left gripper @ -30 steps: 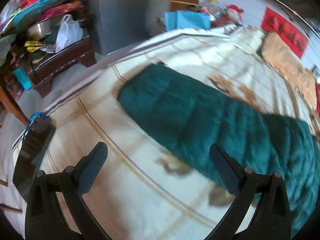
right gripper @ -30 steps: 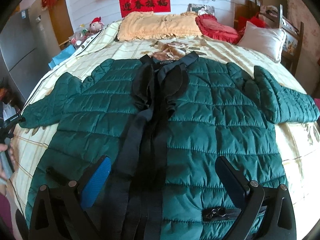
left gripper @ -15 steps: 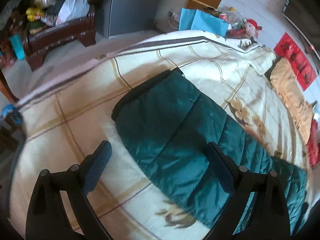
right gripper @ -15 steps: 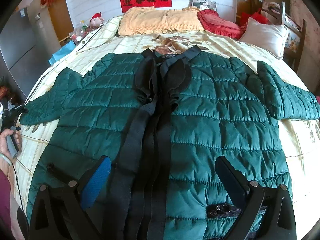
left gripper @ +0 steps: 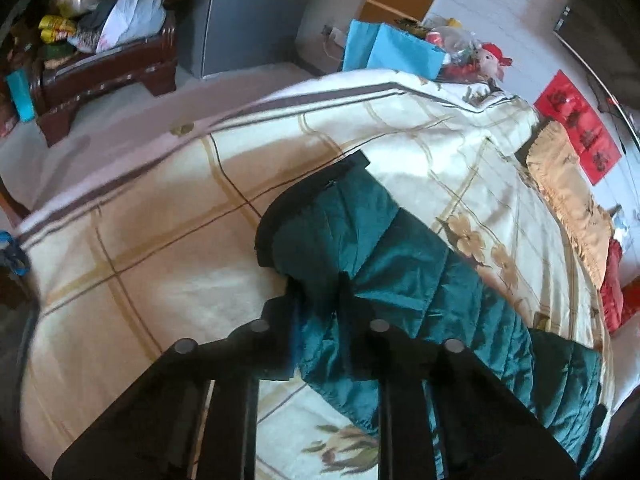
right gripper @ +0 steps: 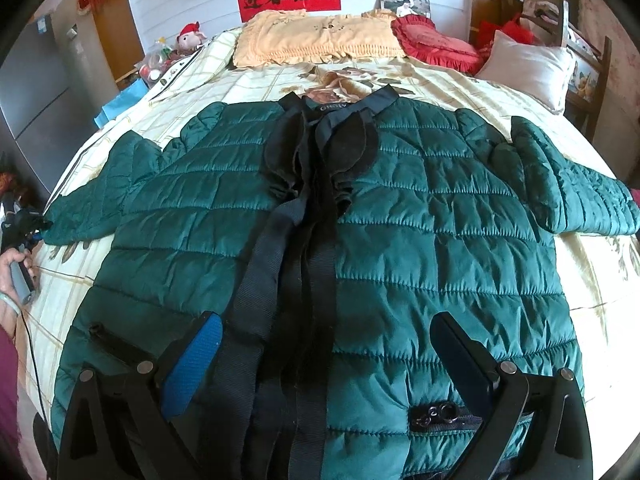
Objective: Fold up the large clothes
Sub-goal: 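Lift the held sleeve and fold it across the jacket body with the left gripper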
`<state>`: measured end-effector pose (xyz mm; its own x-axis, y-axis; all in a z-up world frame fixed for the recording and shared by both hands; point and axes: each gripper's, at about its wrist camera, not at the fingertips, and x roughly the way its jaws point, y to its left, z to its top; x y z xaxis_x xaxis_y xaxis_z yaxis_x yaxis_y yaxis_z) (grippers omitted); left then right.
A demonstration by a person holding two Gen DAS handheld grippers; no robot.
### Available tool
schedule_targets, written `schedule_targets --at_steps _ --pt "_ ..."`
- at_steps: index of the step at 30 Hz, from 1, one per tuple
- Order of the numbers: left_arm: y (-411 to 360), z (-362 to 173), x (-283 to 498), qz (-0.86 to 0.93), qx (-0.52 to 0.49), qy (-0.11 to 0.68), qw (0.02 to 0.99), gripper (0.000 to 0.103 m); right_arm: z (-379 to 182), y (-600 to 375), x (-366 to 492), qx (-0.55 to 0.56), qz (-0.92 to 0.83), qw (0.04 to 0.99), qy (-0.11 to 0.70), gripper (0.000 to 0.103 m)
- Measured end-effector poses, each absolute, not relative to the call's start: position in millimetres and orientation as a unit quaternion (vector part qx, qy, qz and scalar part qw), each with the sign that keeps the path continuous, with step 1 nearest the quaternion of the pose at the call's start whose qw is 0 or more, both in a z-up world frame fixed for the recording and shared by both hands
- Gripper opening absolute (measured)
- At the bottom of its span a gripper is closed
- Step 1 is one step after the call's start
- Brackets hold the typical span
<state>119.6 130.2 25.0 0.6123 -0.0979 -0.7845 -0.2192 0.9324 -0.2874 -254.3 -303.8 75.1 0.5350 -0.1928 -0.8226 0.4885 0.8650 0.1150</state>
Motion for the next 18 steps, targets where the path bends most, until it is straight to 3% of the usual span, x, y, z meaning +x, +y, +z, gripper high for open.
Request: schedule_targets --at_steps 18 --pt "40 132 29 -0.116 -0.117 0.371 0.914 0.010 86 -308 -277 0.181 -0.190 0.868 0.421 0.103"
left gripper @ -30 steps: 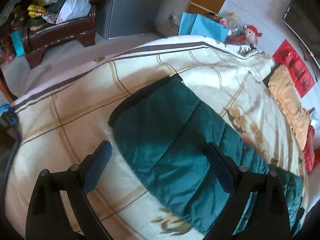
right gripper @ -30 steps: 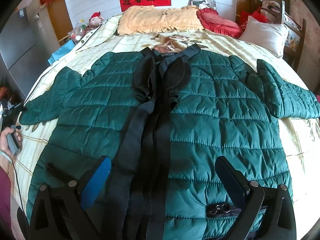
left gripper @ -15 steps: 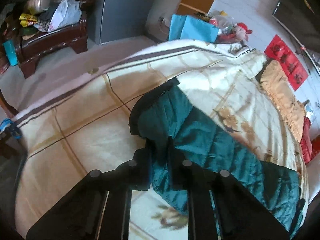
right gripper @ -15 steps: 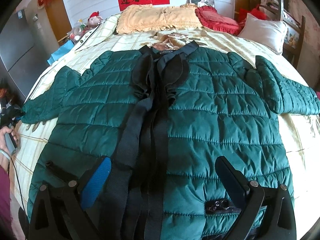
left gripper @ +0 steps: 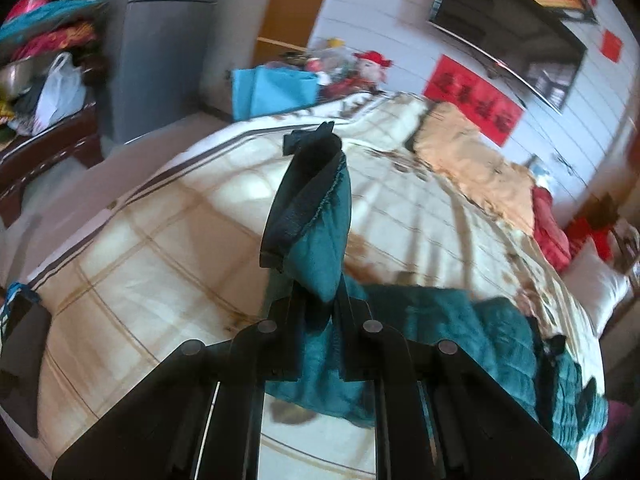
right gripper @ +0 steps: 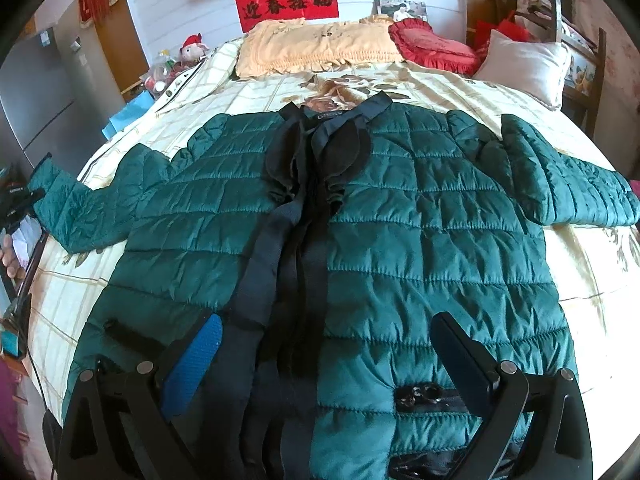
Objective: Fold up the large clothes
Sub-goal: 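Lift the held sleeve and fold it across the jacket body with the left gripper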
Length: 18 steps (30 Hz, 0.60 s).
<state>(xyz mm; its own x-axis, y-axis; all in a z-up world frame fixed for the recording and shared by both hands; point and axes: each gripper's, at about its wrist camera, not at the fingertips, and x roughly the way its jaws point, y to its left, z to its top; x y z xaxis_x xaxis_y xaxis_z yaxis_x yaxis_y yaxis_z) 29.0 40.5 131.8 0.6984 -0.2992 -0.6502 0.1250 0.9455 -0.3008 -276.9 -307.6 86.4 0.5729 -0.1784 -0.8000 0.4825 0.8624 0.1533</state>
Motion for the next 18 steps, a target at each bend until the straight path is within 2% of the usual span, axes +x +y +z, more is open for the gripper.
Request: schedule_targets --at_steps 18 --pt "-110 164 -52 -0.256 -0.049 0.372 0.891 0.010 89 -337 -309 0.211 -0.204 0.868 0.402 0.103"
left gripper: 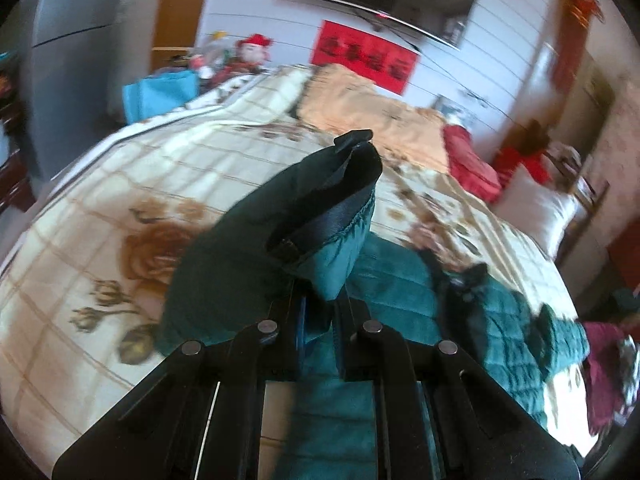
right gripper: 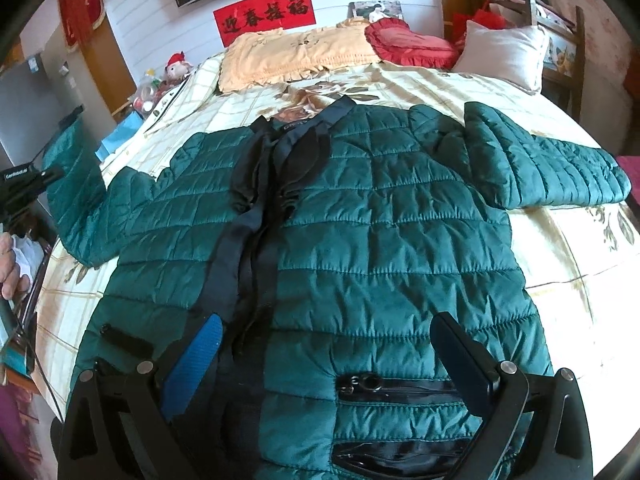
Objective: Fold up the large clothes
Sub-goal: 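Lift the held sleeve and fold it across the jacket body with the left gripper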
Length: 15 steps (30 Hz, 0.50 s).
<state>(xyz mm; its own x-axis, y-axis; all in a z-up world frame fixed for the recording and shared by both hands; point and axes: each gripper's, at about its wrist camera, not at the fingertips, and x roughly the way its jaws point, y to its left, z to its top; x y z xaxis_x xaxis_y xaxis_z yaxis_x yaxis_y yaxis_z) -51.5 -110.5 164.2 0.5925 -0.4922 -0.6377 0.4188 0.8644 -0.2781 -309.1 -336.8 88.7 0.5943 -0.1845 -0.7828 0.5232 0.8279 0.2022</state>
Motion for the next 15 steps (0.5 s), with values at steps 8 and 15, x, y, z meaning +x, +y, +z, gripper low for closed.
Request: schedule_targets --at_steps 8,15 --pt "-177 156 -78 -0.302 -0.027 0.391 0.869 0.010 88 -345 -319 0.217 -0.204 0.868 0.397 0.103" --pt "-233 154 -106 -0.347 -0.006 0.398 0.849 0.010 83 -362 -330 0.240 -0.212 0.862 0.392 0.103"
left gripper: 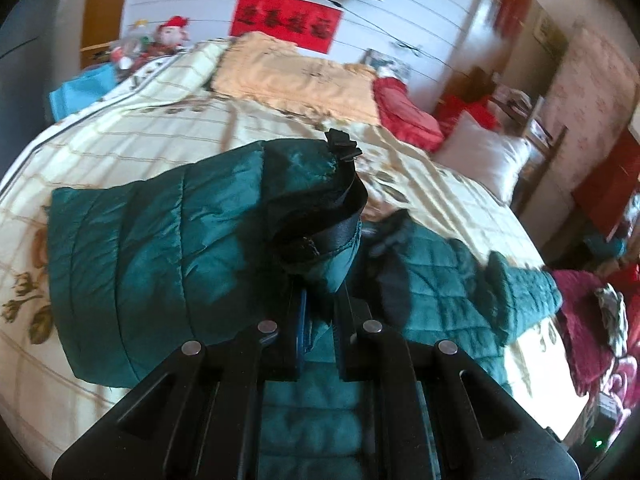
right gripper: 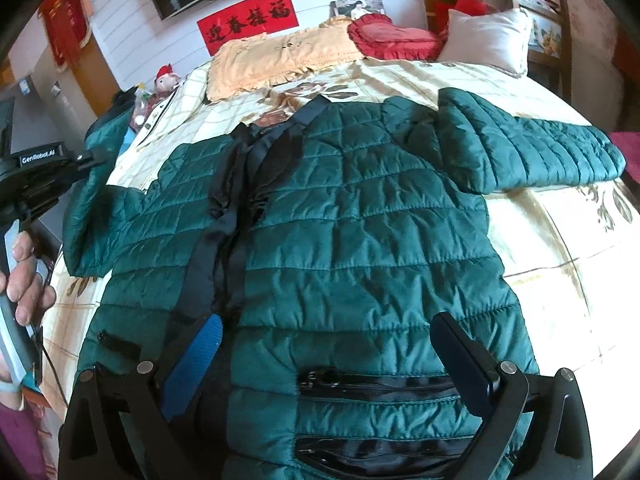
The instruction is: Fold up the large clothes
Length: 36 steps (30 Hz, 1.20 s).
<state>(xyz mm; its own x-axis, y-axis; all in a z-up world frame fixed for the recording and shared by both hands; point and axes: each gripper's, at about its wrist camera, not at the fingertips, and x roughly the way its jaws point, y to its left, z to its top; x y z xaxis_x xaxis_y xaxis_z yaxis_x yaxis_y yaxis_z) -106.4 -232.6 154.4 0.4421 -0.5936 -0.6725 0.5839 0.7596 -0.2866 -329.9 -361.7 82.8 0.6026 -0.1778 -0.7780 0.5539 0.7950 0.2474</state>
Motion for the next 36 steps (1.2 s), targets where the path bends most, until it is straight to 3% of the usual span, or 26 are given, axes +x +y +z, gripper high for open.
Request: schedule_targets --at_steps 17,36 --pt "-346 138 -167 -0.440 0.039 0.425 0.790 0.010 71 -389 -348 0.257 -0.231 0.853 0.391 0.103" --pt "-368 85 -160 -0.462 0.015 0.469 0.752 0.010 59 -405 -357 0.285 -0.231 0.842 0.396 0.103"
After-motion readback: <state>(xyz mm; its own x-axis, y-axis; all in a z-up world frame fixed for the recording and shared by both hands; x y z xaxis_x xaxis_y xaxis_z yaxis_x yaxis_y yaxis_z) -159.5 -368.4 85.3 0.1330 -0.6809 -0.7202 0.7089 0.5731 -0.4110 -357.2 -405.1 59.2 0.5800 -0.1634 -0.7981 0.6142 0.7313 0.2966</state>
